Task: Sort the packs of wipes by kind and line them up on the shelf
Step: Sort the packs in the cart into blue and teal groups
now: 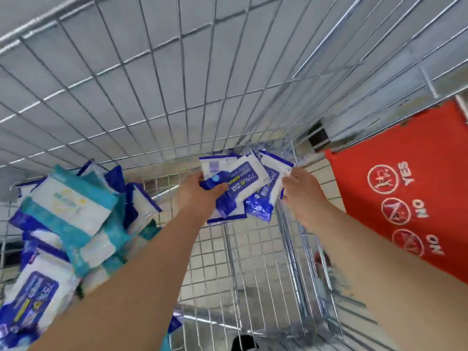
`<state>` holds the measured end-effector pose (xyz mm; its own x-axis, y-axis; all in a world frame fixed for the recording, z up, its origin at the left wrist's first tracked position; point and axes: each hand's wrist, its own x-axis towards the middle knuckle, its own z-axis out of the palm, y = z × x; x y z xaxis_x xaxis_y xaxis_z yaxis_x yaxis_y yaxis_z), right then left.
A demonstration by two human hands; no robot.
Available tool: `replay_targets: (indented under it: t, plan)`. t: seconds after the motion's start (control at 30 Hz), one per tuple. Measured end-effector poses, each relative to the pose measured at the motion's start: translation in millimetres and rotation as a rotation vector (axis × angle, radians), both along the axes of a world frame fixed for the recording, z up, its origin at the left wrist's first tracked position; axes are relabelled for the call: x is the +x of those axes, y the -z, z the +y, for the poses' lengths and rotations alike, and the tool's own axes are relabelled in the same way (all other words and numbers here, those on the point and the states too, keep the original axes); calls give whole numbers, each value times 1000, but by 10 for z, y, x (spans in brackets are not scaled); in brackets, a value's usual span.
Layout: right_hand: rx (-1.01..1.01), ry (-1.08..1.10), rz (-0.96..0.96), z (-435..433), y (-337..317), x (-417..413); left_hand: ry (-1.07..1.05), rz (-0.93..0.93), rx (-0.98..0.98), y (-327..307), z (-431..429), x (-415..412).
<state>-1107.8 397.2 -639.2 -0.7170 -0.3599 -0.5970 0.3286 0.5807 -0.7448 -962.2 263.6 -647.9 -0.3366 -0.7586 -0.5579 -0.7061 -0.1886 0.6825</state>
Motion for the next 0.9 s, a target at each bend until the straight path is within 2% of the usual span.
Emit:
replay_targets:
  t: [0.17,0.27,0.33,0.43,0.5,0.63,0.77,0.9]
  plan:
    - [-87,-137,-71,-8,-64,-8,18,9,-20,0,-5,-62]
    - [-24,-258,-84,29,-175,5,76,-3,-45,-54,29,-46]
    - [97,-368,48,67,-251,40,123,-65,-96,-156,34,-47]
    - [268,-532,351,89,-406,122,243,-162,-208,-446,-8,52]
    - [303,-606,443,16,-590,240,303,-172,-268,-734,-52,210]
    - [280,-738,607,-287,-1036,636,471,-288,-528,-1310,-182,751]
    - [167,-906,793,-685,-1354,1169,518,-358,-766,-1620,-460,1499]
    - [100,-1030,864,-1073,-1397,1674,610,-602,-801,-1647,-769,2114]
